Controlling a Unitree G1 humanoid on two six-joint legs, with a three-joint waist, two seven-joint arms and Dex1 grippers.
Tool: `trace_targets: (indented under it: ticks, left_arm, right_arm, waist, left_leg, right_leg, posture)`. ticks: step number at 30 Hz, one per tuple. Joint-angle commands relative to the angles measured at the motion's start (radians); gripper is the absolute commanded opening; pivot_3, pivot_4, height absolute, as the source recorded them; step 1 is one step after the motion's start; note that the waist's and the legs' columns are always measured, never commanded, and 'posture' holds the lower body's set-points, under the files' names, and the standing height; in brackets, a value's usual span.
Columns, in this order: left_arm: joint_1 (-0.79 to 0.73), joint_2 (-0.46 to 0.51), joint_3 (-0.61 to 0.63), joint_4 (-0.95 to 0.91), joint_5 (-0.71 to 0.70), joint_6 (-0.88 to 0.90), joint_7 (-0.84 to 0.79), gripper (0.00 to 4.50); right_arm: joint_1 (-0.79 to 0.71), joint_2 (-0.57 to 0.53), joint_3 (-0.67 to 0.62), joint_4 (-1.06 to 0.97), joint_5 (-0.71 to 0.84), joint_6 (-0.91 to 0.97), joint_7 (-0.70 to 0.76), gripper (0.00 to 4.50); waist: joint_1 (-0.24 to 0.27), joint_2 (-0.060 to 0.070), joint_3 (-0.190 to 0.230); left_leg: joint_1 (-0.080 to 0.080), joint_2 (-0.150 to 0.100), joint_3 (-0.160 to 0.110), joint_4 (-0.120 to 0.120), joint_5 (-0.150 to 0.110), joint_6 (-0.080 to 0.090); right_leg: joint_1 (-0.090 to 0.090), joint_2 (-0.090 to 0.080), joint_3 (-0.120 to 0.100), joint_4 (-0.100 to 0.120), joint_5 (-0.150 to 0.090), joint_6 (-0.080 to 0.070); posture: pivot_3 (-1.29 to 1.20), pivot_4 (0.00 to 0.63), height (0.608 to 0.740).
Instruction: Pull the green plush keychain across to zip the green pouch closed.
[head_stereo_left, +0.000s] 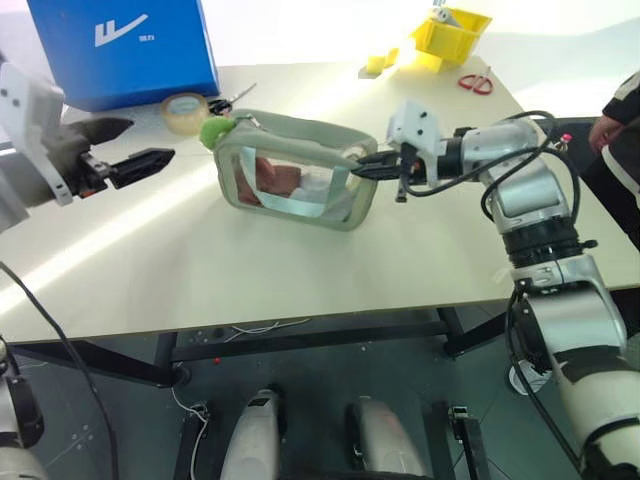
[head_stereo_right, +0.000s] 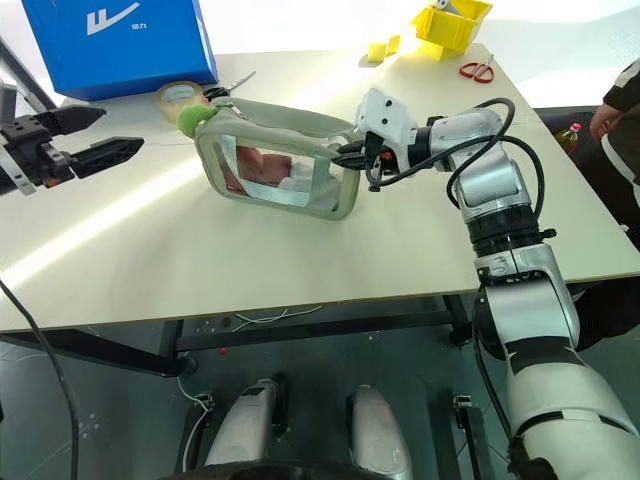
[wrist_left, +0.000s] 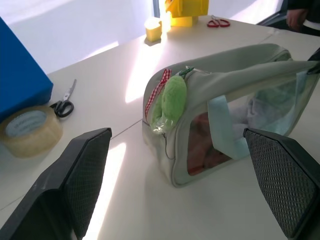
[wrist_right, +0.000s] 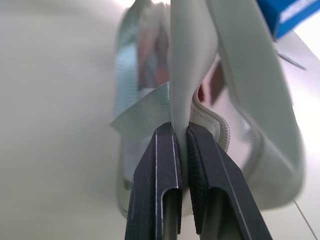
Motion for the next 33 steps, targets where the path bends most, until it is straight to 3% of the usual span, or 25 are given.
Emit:
trace_targets:
  ticks: [1,7,18,28,31,33]
  left_arm:
    - [-0.013,0.003,-0.004,-0.004,0.007,-0.021,-0.004,4.5]
    - [-0.025,0.01,-0.017,0.015,0.011,-0.028,-0.012,4.5]
    - [-0.039,-0.045,-0.077,0.003,0.024,-0.038,-0.004,4.5]
    - [-0.061,-0.137,-0.203,0.019,0.088,-0.083,-0.01,4.5]
    - [-0.074,-0.14,-0.212,0.046,0.114,-0.11,-0.014,3.71]
    - [-0.091,-0.139,-0.209,0.06,0.117,-0.115,-0.018,2.81]
  right_arm:
    - [-0.04,-0.029,-0.006,0.079,-0.036,-0.061,-0.025,0.03]
    - [-0.092,-0.042,-0.008,0.206,-0.065,-0.152,-0.03,0.03]
    - [0.001,-0.002,-0.026,-0.034,0.039,-0.029,0.043,0.03]
    - [0.007,0.014,-0.026,-0.072,0.033,0.011,0.018,0.03]
    - [0.005,0.016,-0.027,-0.073,0.032,0.016,0.011,0.0]
    - [0.008,0.016,-0.027,-0.079,0.033,0.02,0.008,0.0]
  waist:
    - [0.0,0.0,0.0]
    - [-0.002,0.0,0.0]
    - [-0.007,0.0,0.0]
    - [-0.01,0.0,0.0]
    - [-0.01,0.0,0.0]
    - [-0.01,0.0,0.0]
  left_leg:
    - [0.0,0.0,0.0,0.0,0.0,0.0]
    - [0.0,0.0,0.0,0.0,0.0,0.0]
    - [0.0,0.0,0.0,0.0,0.0,0.0]
    - [0.0,0.0,0.0,0.0,0.0,0.0]
    - [0.001,0.0,0.0,0.0,0.0,0.0]
    - [0.001,0.0,0.0,0.0,0.0,0.0]
  right_leg:
    - [0.0,0.0,0.0,0.0,0.0,0.0]
    - [0.0,0.0,0.0,0.0,0.0,0.0]
    - [0.0,0.0,0.0,0.0,0.0,0.0]
    - [0.0,0.002,0.001,0.001,0.0,0.0]
    - [0.0,0.002,0.001,0.001,0.0,0.0]
    - [0.0,0.002,0.001,0.001,0.0,0.0]
  posture:
    - [0.0,0.15,0.74]
    - [0.0,0.15,0.74]
    - [0.0,0.15,0.74]
    - [0.0,0.15,0.74]
    - [0.0,0.15,0.74]
    - [0.0,0.15,0.74]
